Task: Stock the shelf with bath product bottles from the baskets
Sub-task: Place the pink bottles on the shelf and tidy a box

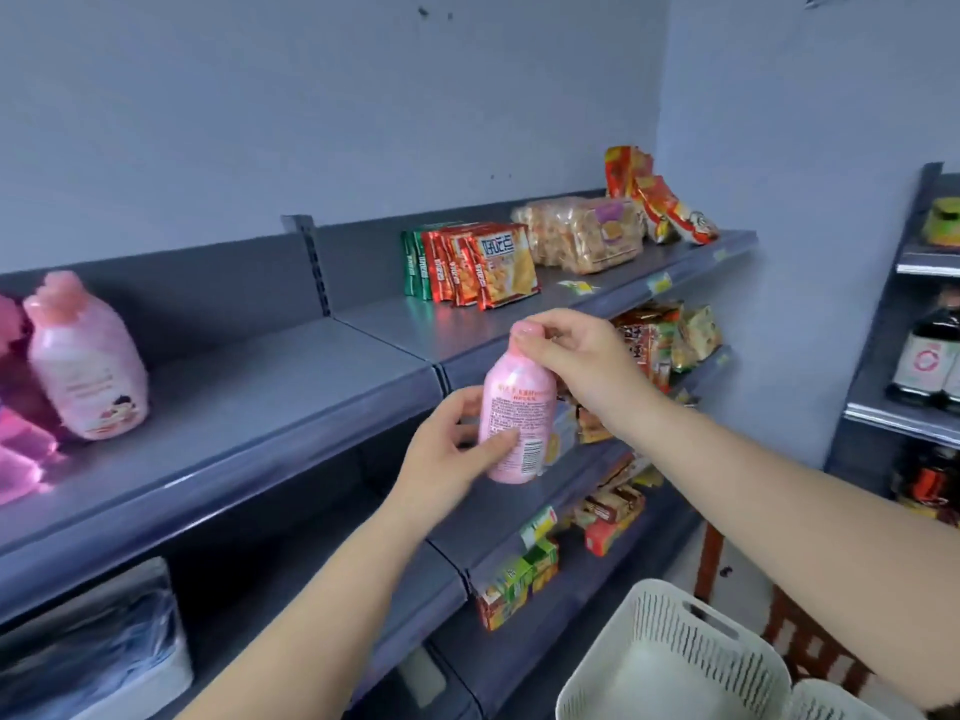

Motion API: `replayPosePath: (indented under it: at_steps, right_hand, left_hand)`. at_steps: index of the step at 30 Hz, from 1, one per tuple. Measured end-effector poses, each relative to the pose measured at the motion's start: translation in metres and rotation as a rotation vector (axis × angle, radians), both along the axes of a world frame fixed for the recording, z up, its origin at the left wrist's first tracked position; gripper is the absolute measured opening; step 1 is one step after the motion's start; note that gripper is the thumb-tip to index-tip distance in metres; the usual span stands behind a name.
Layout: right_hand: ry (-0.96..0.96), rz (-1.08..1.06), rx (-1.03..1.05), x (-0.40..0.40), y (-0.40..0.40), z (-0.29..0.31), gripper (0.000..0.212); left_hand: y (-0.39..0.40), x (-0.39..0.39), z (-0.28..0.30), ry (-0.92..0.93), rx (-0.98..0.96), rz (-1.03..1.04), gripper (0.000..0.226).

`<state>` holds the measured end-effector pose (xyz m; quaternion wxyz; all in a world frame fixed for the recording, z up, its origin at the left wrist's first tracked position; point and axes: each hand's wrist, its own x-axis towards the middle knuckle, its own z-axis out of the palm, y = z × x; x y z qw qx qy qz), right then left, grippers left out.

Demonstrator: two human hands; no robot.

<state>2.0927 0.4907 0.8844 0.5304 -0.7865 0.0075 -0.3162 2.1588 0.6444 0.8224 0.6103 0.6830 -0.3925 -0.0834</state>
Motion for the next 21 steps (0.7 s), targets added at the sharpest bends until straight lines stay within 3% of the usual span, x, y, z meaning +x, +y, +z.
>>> replayPosePath:
  at_steps: [9,15,21]
  right_hand:
    - [-0.094,0.229,-0.052,0.078,0.099,0.055,0.006]
    - [-0.110,0.332,-0.027,0.124,0.162,0.066,0.009]
    - [-0.077,0.431,-0.041,0.158,0.211,0.069,0.008]
  left_hand:
    - [0.102,0.041,0.045,-0.083,-0.101,0.256,0.036]
    - [0.167,0.064,0.056,-0.143,-0.082,0.408,0.041]
    - [0.215,0.085,0.059,-0.134,-0.087,0.499,0.031]
